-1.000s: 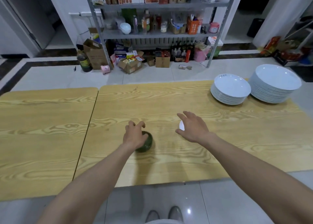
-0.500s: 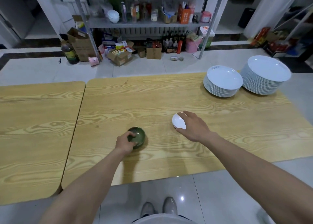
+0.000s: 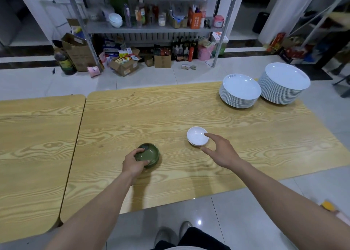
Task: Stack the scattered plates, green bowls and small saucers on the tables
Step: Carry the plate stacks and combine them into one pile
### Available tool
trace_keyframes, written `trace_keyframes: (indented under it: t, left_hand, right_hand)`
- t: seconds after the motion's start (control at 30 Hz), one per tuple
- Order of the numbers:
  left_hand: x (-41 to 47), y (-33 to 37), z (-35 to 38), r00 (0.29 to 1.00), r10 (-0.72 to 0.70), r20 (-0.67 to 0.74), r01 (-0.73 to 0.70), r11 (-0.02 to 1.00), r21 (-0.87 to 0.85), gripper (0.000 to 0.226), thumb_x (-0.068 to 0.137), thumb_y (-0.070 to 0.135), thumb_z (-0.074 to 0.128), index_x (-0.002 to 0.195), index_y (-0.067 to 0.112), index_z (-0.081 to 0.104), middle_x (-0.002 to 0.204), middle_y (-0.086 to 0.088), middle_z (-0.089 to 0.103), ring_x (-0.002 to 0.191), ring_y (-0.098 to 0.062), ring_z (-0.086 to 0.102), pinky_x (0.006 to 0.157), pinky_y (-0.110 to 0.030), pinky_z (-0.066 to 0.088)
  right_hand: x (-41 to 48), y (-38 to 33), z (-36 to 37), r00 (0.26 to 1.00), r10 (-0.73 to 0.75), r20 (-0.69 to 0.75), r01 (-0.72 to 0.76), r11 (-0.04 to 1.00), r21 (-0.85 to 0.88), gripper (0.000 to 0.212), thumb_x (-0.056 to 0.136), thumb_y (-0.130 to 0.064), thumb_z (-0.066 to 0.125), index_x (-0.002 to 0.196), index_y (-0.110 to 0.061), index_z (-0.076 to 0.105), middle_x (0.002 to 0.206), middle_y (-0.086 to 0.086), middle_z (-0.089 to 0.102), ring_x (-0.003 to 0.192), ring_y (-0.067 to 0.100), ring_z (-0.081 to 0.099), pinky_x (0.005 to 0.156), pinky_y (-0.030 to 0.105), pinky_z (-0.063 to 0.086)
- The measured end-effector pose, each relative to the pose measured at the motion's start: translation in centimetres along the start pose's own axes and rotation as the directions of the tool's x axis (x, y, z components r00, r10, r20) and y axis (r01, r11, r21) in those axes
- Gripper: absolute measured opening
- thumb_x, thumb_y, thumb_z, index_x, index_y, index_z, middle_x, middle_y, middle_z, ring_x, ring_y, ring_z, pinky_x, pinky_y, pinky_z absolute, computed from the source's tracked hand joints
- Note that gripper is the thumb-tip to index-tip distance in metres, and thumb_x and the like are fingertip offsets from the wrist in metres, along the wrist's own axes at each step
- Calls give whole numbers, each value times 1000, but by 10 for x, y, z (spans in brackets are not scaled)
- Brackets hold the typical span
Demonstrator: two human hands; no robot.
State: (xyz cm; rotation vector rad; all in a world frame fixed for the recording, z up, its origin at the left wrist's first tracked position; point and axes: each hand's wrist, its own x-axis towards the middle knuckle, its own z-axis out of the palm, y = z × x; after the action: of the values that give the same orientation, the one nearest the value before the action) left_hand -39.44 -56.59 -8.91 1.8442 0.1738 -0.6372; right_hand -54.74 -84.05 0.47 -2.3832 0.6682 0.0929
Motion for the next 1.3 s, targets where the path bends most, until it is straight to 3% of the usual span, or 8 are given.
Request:
trace_keyframes:
  t: [0.27,0.53,0.73,0.9,1.03,1.2,1.3]
  left_hand:
    - [-2,11,23,1000,8,27,-6,996,-89,51,75,-7,78,113,24,66,112,-1,57,100,-24,64,80,-43,60]
    - [13,36,63,1000,12,20,-9,993,-114,51,72,-6,80,109,27,68,117,3,59,103,-21,65,83,-44,59]
    - [25,52,87,1000,10,-21,-13,994,-113,51,73,-7,79,112,23,68,108,11,59,96,-10,64,86,-39,58]
    - [34,70,101,999,6,-53,-12,993,-117,50,74,-10,77,114,18,67,108,9,58,90,-8,64,72,-31,59]
    - [49,94,114,999,15,-50,-21,993,-114,51,74,-9,78,113,21,67,113,7,55,93,-14,64,62,-22,54]
    - [80,132,140,998,50,-23,-52,994,-100,52,71,-8,80,111,24,68,123,0,52,104,-27,63,68,-29,59]
    - [104,150,160,998,65,-12,-66,992,-104,52,69,-6,82,103,30,69,121,1,53,108,-28,61,83,-41,59]
  right_hand:
    - [23,26,1,995,86,-53,-77,985,155,52,88,-29,72,137,-21,55,138,3,56,121,19,54,96,29,40]
    - [83,51,11,986,158,55,-167,962,216,46,86,-25,74,130,-17,62,128,9,60,107,22,59,90,27,41]
    - [116,65,29,974,212,75,-225,928,298,24,83,-13,74,107,-10,74,105,5,69,101,22,63,87,22,41]
    - [134,70,23,962,272,34,-265,894,362,23,79,-2,70,100,-9,78,99,7,74,88,15,64,93,29,50]
    - [158,73,0,946,322,-28,-277,852,445,25,79,-1,69,101,-9,78,100,5,73,92,12,59,90,21,43]
    - [197,75,-39,890,439,-122,-287,748,598,19,80,-5,72,95,-15,77,92,-6,68,89,19,67,88,31,52]
    - [221,80,-56,863,490,-122,-297,688,662,24,78,-6,72,78,-30,70,86,-14,65,85,28,72,87,45,57]
